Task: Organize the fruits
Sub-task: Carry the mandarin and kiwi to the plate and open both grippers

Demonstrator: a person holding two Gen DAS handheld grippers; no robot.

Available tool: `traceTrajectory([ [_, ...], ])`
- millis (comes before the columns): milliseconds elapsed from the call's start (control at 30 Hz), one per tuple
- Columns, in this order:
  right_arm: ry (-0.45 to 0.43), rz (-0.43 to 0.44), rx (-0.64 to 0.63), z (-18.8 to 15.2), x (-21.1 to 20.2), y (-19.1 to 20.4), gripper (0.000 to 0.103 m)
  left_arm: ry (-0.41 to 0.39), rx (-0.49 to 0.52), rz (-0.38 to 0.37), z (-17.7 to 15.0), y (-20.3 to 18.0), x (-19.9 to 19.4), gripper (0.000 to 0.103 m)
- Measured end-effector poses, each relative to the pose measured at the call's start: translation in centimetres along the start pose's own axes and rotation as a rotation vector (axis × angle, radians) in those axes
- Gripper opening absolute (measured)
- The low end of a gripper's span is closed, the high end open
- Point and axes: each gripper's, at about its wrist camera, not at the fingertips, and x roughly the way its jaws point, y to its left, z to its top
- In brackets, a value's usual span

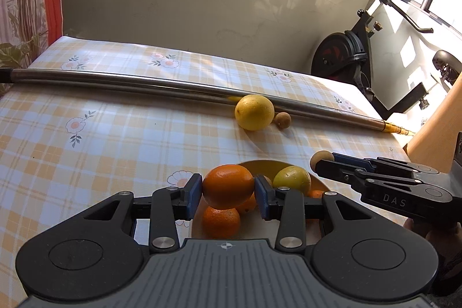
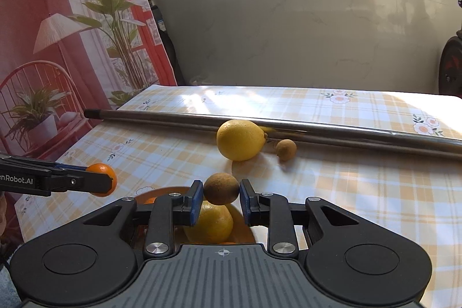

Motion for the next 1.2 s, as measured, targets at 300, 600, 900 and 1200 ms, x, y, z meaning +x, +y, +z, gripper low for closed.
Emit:
traceTrajectory([
  [300, 0.001, -0.012, 0.077, -3.2, -3.1, 0.0, 0.025, 0.018, -0.003, -0.002, -1.4, -0.2, -0.3, 0.042],
  [600, 0.062, -0.003, 0.125, -5.3, -3.3, -0.1, 0.025, 0.035, 0.022, -0.023, -2.0, -1.3, 0.3, 0.042],
  [900, 0.073, -0.008, 0.126, -5.5, -3.0, -0.2, 0.025, 0.048, 0.027, -0.023, -2.1, -1.5, 1.0, 0.042],
  [1200, 0.077, -0.008, 0.134, -5.6, -2.6, -0.6, 0.027, 0.067, 0.065, -0.016, -2.0, -2.1, 2.0, 0.042],
])
